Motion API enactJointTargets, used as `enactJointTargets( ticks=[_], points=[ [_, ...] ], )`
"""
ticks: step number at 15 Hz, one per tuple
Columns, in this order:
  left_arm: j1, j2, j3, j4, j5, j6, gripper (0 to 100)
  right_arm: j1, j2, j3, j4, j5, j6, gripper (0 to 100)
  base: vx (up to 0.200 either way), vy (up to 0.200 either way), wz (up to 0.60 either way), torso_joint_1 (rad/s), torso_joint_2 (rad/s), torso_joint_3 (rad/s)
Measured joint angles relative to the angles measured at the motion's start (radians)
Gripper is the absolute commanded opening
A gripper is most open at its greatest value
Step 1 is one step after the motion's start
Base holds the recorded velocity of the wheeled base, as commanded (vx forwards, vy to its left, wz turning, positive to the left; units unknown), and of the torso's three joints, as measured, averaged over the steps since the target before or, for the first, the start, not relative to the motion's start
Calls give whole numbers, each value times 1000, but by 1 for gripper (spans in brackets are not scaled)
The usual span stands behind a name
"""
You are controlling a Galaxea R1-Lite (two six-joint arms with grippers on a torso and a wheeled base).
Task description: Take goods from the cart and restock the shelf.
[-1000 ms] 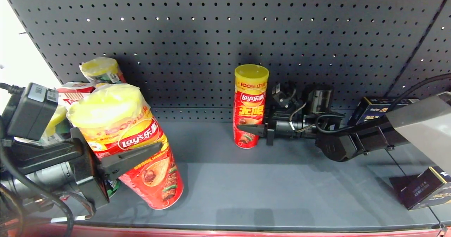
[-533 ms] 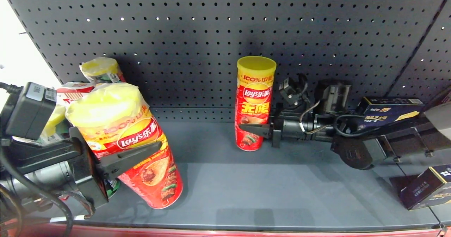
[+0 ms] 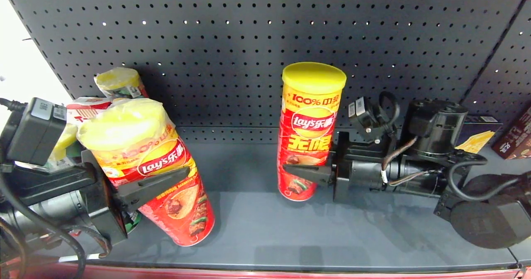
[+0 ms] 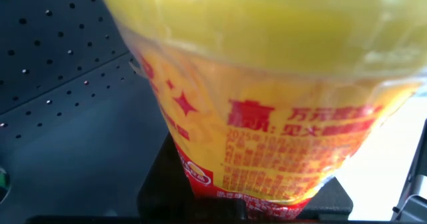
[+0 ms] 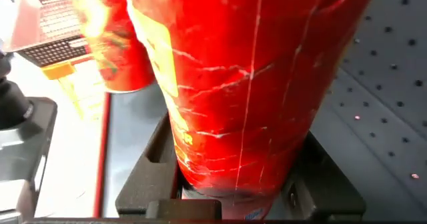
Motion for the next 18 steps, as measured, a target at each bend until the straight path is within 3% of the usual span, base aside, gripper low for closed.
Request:
enactJointTargets(
  ticks=[8, 16, 17, 18],
  points=[
    [2, 0, 1, 0, 0, 0, 0, 49, 7, 239, -171, -10, 0, 0, 0, 0, 0, 0, 0, 0],
    [2, 0, 6, 0, 0, 0, 0, 26, 58, 287, -231, 1, -2, 0, 0, 0, 0, 0, 0, 0],
    [2, 0, 8, 0, 0, 0, 0, 26, 60, 287, -232, 2, -3, 100, 0, 0, 0, 0, 0, 0],
    [2, 0, 8, 0, 0, 0, 0, 26, 60, 287, -228, -1, -3, 100, 0, 0, 0, 0, 0, 0]
  ],
)
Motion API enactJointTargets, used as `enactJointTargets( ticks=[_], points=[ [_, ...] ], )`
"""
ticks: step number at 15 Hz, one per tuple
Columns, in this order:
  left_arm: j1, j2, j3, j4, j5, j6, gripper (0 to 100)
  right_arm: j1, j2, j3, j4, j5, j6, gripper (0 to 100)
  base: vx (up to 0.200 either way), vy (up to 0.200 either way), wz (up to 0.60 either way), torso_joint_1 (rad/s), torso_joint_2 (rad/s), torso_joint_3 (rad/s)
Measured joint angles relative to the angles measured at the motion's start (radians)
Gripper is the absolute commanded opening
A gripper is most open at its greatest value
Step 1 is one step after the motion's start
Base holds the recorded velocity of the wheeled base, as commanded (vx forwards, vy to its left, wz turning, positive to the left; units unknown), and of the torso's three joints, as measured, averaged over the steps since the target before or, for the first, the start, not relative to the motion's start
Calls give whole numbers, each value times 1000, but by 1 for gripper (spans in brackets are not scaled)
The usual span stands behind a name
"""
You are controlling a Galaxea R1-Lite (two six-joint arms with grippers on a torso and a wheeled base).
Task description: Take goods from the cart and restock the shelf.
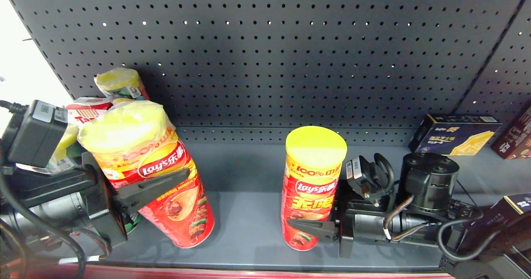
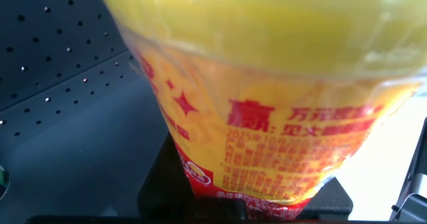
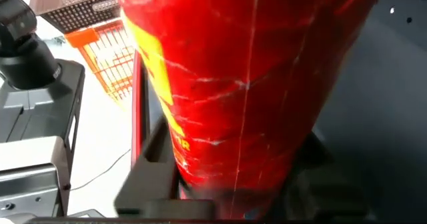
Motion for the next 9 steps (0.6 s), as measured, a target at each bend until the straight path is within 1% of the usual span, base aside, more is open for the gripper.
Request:
enactJointTargets(
  ticks=[5, 9],
  points=[
    [-1, 0, 1, 0, -1, 0, 0, -2, -24, 18, -1, -8, -1, 100, 0, 0, 0, 0, 0, 0],
    [-2, 0, 1, 0, -1, 0, 0, -22, -116, 66, 0, -9, -1, 100, 0, 0, 0, 0, 0, 0]
  ],
)
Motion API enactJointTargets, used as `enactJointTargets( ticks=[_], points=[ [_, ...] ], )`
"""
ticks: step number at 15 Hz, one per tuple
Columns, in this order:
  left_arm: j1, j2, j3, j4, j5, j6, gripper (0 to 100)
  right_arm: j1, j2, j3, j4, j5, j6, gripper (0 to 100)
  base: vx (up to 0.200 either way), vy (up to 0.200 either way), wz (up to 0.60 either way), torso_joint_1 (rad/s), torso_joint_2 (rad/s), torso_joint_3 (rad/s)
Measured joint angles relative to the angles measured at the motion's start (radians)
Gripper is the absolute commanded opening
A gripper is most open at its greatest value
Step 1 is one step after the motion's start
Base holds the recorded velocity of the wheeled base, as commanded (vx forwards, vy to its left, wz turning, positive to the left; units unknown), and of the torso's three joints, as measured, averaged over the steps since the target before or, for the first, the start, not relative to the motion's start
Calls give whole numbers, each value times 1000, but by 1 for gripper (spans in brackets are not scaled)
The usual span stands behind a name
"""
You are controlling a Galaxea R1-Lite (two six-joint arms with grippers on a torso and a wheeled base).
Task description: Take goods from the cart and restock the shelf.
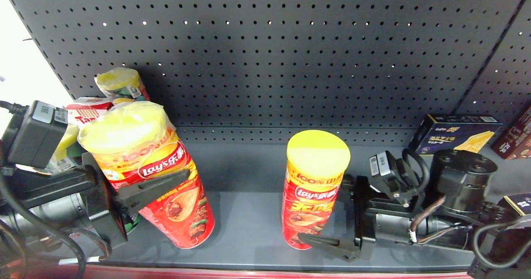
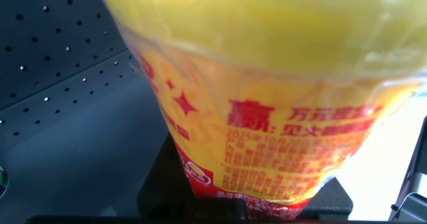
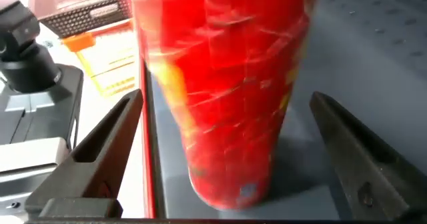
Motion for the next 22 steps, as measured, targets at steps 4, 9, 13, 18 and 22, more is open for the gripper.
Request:
enactJointTargets(
  ticks=[4, 9, 13, 18, 22],
  points=[
    [-2, 0, -1, 0, 0, 0, 0, -60, -104, 40, 0, 1, 0, 100, 0, 0, 0, 0, 0, 0],
    [-6, 0, -1, 0, 0, 0, 0, -73, -310, 104, 49, -15, 2, 100, 0, 0, 0, 0, 0, 0],
    [-6, -2, 1, 0, 0, 2, 0, -78, -527, 137, 236, -162, 6, 100, 0, 0, 0, 0, 0, 0],
    [-7, -2, -1, -4, -4, 4, 0, -79, -917, 256, 549, -418, 12, 100, 0, 0, 0, 0, 0, 0],
    [-24, -2, -6, -7, -4, 5, 0, -87, -1261, 333, 880, -561, 44, 100, 0, 0, 0, 0, 0, 0]
  ],
)
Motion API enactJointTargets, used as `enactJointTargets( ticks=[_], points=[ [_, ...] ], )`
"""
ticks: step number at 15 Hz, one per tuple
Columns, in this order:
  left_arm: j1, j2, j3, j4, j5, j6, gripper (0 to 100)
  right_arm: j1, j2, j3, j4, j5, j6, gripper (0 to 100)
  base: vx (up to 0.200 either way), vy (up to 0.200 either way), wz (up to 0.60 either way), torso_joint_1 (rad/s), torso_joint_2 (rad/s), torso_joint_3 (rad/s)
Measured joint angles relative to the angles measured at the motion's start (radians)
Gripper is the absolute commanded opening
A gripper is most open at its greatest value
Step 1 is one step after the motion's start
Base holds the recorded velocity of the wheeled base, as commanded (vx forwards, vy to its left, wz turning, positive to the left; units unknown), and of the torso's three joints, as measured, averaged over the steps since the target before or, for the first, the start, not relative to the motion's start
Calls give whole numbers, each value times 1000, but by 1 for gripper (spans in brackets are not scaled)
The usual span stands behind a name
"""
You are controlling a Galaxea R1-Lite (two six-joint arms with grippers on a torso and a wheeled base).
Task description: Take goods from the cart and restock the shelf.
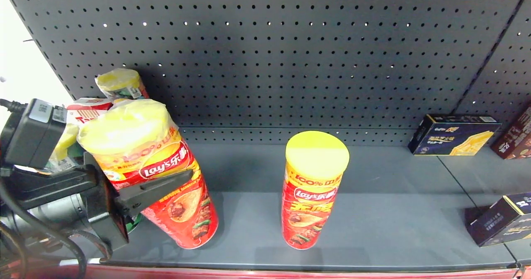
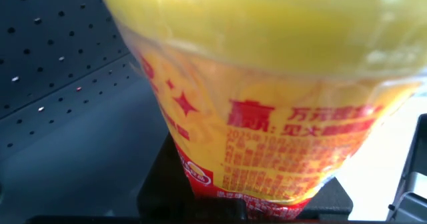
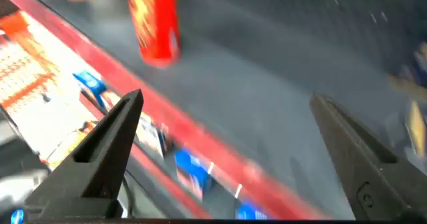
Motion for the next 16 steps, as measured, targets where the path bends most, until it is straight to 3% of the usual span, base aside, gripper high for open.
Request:
enactJointTargets(
  ticks=[5, 10, 14, 16],
  points=[
    [-6, 0, 5, 1, -2, -1, 0, -135, -347, 101, 268, -81, 79, 100, 0, 0, 0, 0, 0, 0],
    [-6, -1, 6, 0, -4, -1, 0, -213, -442, 131, 286, -114, 95, 100, 0, 0, 0, 0, 0, 0],
    [-12, -1, 1, 0, -3, 3, 0, -242, -452, 133, 282, -242, 94, 100, 0, 0, 0, 0, 0, 0],
    [-17, -1, 5, 0, -4, 5, 0, -243, -453, 135, 278, -204, 88, 100, 0, 0, 0, 0, 0, 0]
  ],
)
